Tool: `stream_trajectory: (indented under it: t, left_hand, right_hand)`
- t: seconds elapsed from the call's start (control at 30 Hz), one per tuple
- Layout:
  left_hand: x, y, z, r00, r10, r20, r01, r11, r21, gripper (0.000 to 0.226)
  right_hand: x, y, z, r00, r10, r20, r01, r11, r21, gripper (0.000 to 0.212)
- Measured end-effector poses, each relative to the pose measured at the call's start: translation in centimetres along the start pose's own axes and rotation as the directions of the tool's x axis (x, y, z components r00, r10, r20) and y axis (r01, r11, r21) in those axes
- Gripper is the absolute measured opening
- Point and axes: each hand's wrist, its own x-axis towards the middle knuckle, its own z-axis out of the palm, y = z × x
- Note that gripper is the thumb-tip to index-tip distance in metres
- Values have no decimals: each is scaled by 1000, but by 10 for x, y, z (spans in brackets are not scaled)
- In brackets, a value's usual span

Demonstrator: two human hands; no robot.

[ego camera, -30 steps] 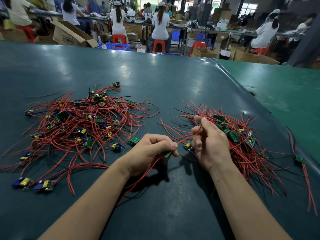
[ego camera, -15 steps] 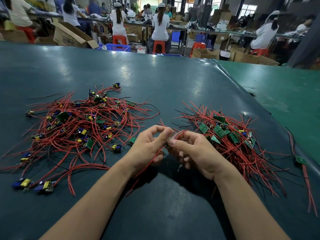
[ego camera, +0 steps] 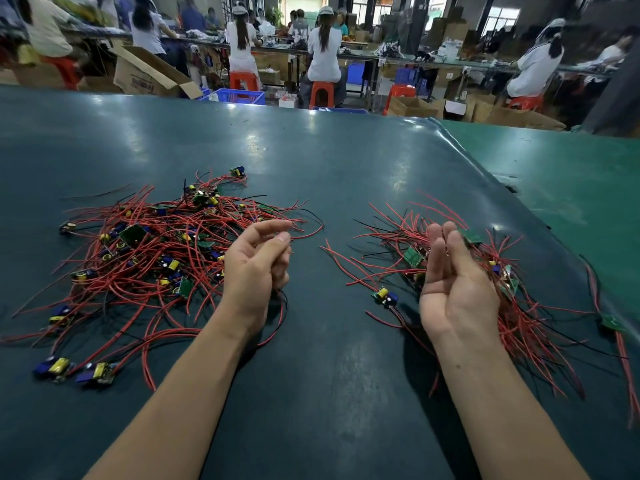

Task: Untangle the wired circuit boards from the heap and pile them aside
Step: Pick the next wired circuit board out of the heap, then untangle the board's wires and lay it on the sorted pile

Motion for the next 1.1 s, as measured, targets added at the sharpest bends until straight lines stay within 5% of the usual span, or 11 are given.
stream_trajectory:
  t: [0.17,0.23,0.37,0.47,0.53,0.63,0.7,0.87,1.1]
  left_hand:
    - [-2,-3,1,999,39,-31,-35,991,133,17]
    - [-2,-5,-1,982,172,-77,-135,928,346,16]
    - [-5,-12,-4,887,458,62,-273,411,870,10]
    - [-4,-15,-11,898,438,38,-86,90,992,25]
    - [-1,-12,-18,921,383,-64,65,8,998,36]
    - [3,-9,-24,933,344,-107,98,44,994,38]
    - [3,-7,-23,923,371,-97,60,111,992,35]
    - [3,-4,-25,896,408,-176,85,231,969,45]
    - [5,-8,-30,880,453,-145,83,154,985,26]
  right_hand:
    - [-1,-1,0,996,71,-44,-69,996,53,15]
    - [-3,-4,1,994,109,-29,-110,994,-9,16]
    - [-9,4,1,994,48,94,-14,942,-334,19]
    - [-15,19,-3,941,-17,337,212,808,-550,18]
    - [-18,32,-10,888,5,460,336,678,-654,21]
    - [-19,48,-18,815,53,577,501,434,-749,22]
    - [-18,54,-22,804,101,586,517,368,-773,21]
    - [-14,54,-25,824,128,552,482,351,-803,23]
    - [-13,52,-24,835,154,528,456,344,-821,25]
